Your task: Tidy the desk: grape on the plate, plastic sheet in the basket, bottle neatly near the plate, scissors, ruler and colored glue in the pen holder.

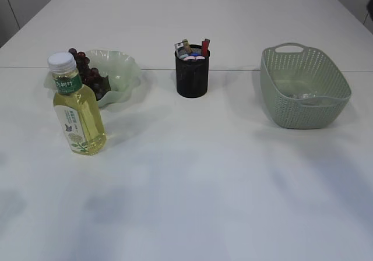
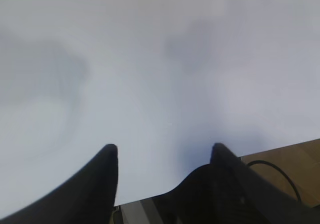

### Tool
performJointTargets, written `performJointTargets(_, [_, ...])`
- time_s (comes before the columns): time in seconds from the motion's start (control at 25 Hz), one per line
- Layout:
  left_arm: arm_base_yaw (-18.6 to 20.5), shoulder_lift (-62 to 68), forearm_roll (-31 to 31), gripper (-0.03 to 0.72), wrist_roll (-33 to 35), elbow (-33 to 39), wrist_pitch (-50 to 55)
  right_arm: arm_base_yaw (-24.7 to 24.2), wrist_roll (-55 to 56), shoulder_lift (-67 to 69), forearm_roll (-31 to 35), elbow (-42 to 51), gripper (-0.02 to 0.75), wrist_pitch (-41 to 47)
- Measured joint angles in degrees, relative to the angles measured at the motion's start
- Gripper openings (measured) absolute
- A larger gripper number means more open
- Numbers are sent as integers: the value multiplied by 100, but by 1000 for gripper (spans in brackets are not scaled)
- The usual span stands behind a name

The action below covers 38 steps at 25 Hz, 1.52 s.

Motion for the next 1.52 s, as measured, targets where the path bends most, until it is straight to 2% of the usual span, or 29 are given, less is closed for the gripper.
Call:
performJointTargets(0.16, [0,-408,50,480,-13,0,-2,0,129,-1097,-11,837,333,-24])
performJointTargets(0.36, [0,-1050,263,485,-25,0,39,0,314,-2265,-23,1789,333,-24])
performJointTargets(0.64, [0,-2013,244,486,-110,87,384,0,457,-4105,-23,2866,333,67])
performJointTargets(1.12, [0,-4340,327,486,-123,698,826,0,457,-7108,-23,3695,333,151])
performJointTargets(1.36, [0,-5257,396,486,-123,999,1125,0,470,-7770,9,4144,333,162])
performJointTargets(1.52, [0,-5689,724,486,-123,1276,1191,0,470,-7976,30,4574,333,185])
